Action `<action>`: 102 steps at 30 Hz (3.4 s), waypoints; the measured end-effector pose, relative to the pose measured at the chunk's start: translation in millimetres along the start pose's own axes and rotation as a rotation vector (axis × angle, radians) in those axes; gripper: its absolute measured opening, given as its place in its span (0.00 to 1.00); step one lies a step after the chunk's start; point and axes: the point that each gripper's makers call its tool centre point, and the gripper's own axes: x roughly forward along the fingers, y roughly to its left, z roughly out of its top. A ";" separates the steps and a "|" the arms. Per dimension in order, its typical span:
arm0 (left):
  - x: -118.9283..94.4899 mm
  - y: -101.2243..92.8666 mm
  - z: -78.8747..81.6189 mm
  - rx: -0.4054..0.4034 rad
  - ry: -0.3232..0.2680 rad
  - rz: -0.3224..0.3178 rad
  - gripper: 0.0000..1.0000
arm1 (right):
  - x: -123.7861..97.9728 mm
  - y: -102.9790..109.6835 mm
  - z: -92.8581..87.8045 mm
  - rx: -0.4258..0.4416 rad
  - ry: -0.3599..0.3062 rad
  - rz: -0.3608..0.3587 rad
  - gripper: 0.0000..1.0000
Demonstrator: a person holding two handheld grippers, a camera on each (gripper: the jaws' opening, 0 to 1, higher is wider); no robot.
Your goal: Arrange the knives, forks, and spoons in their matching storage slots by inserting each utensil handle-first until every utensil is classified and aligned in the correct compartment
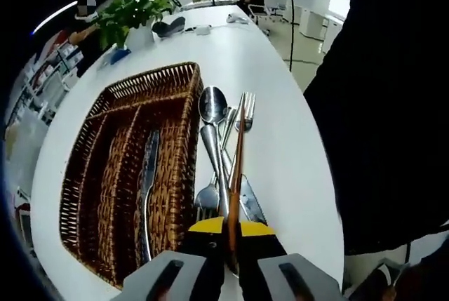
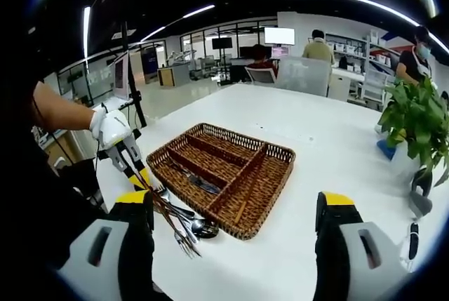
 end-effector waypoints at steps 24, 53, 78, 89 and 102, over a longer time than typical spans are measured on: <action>16.6 -2.5 -15.7 0.052 0.058 0.006 0.08 | -6.9 -4.0 -3.6 0.002 0.007 -0.012 0.98; 6.5 -5.5 -12.3 0.051 0.027 0.006 0.03 | -1.1 -1.4 0.6 -0.006 0.002 0.001 0.97; -10.6 -10.6 11.9 -0.056 -0.097 0.014 0.03 | -3.1 2.3 2.5 -0.008 -0.010 0.004 0.98; -19.1 1.8 19.3 -0.211 -0.148 0.067 0.03 | -1.8 6.4 3.3 -0.010 -0.010 0.010 0.98; -35.4 21.5 19.7 -0.406 -0.158 0.167 0.03 | 1.7 13.3 4.3 -0.013 -0.009 0.024 0.97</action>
